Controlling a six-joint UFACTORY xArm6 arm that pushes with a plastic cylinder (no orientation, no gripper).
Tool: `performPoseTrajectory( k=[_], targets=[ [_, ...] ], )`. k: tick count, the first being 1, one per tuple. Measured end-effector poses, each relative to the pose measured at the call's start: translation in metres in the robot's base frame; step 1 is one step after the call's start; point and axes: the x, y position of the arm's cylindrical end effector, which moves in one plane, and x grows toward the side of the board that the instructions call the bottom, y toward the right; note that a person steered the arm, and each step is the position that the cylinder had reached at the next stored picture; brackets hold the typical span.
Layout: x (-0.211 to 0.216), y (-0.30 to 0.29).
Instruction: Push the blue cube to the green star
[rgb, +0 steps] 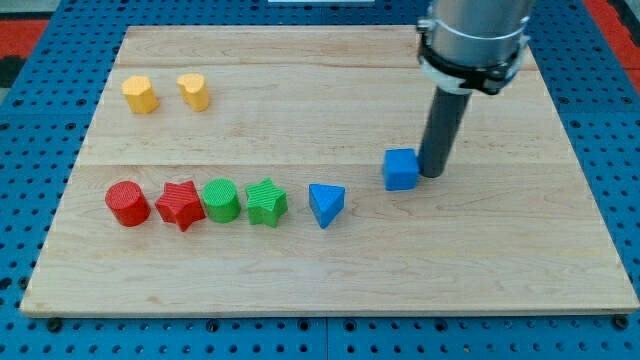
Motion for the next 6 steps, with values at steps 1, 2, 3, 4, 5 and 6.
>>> performPoseTrajectory(
  k=[1, 2, 3, 4, 5, 6],
  targets=[
    [-0.014, -0.012],
    [-0.012, -0.052],
    [0.002, -0.085],
    [-0.014, -0.092],
    [-0.014, -0.127],
    [-0.011, -0.155]
  ],
)
